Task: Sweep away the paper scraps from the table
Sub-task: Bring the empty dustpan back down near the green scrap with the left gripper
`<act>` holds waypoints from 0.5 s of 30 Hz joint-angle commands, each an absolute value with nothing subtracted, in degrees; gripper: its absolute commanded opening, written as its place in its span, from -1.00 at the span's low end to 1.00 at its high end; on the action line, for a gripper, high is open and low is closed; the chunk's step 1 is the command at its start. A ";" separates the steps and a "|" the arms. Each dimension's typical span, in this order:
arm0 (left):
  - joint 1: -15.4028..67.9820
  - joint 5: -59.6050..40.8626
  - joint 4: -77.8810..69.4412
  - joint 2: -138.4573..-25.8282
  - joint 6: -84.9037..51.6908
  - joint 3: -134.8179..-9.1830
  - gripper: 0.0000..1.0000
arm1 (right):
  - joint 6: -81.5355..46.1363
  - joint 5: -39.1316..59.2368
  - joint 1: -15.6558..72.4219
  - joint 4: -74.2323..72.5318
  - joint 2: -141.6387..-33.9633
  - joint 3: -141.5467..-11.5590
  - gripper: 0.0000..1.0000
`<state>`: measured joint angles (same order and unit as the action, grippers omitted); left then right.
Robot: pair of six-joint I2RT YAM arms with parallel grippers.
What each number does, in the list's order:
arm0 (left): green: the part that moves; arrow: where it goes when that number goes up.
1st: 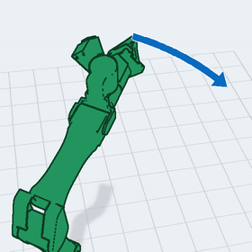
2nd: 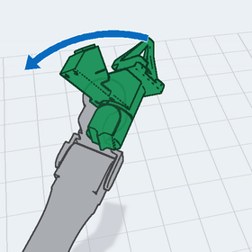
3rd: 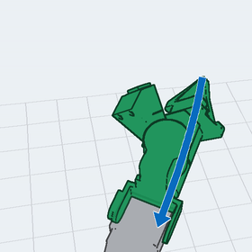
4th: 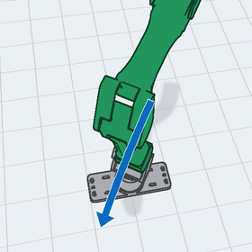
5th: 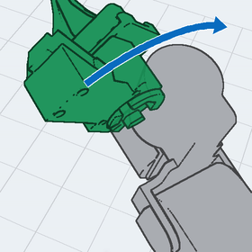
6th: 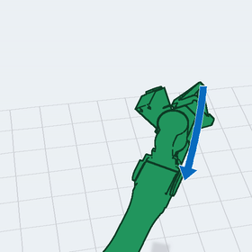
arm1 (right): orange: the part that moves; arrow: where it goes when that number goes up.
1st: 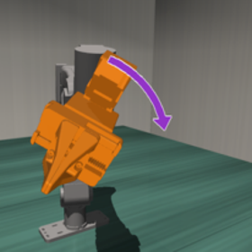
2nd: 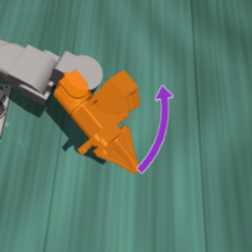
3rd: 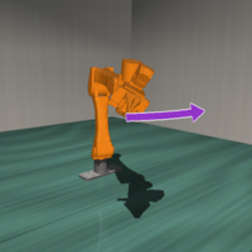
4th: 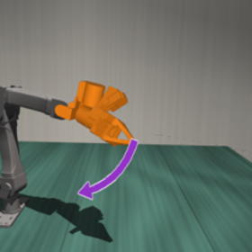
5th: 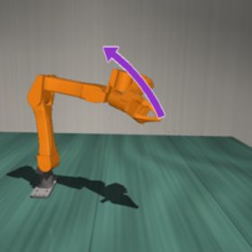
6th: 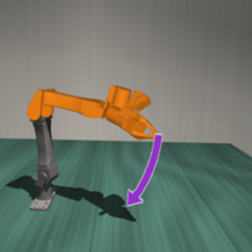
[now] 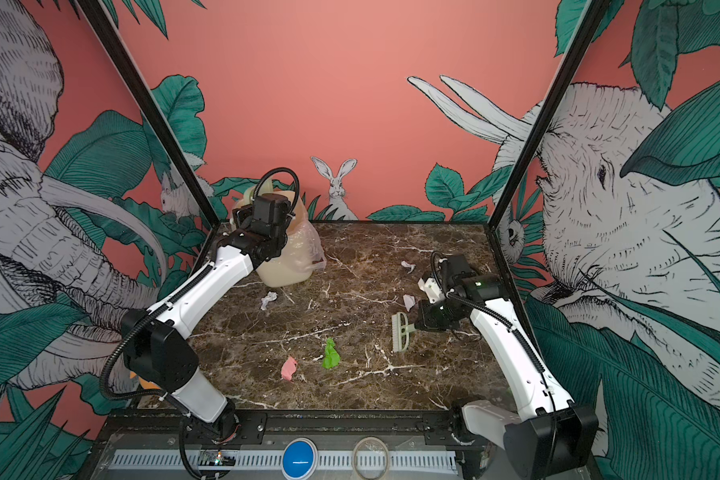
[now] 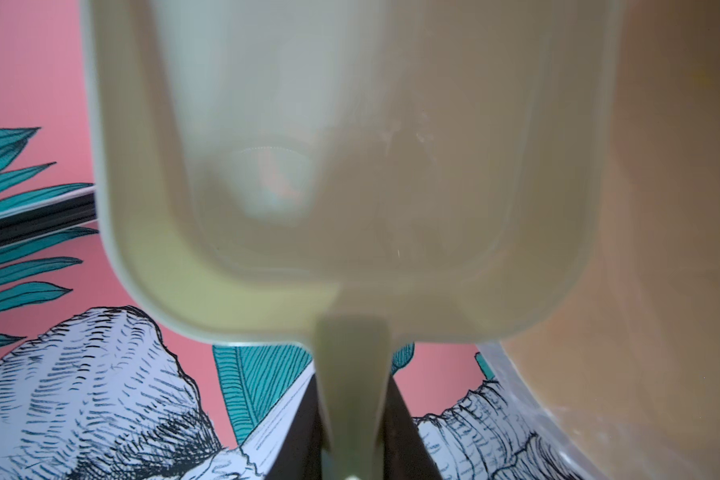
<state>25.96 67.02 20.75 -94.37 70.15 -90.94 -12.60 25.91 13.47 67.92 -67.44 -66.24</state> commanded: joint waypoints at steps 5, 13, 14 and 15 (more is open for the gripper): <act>26.76 58.41 46.92 -90.86 39.86 -106.21 -0.88 | -14.59 30.36 14.75 64.82 -66.14 -65.69 -1.00; 32.11 40.39 60.20 -82.86 17.76 -103.33 -0.86 | -25.74 31.85 30.57 52.58 -69.56 -67.54 -1.00; 32.53 38.66 60.85 -81.66 15.70 -101.84 -0.85 | -27.50 32.17 32.62 50.11 -70.41 -67.72 -1.00; 32.68 37.01 61.43 -80.48 14.20 -100.53 -0.85 | -28.82 32.25 34.61 48.07 -71.22 -67.84 -1.00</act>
<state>31.92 45.43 54.24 -83.55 25.47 -103.35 -22.96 30.55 31.29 56.38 -69.54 -66.39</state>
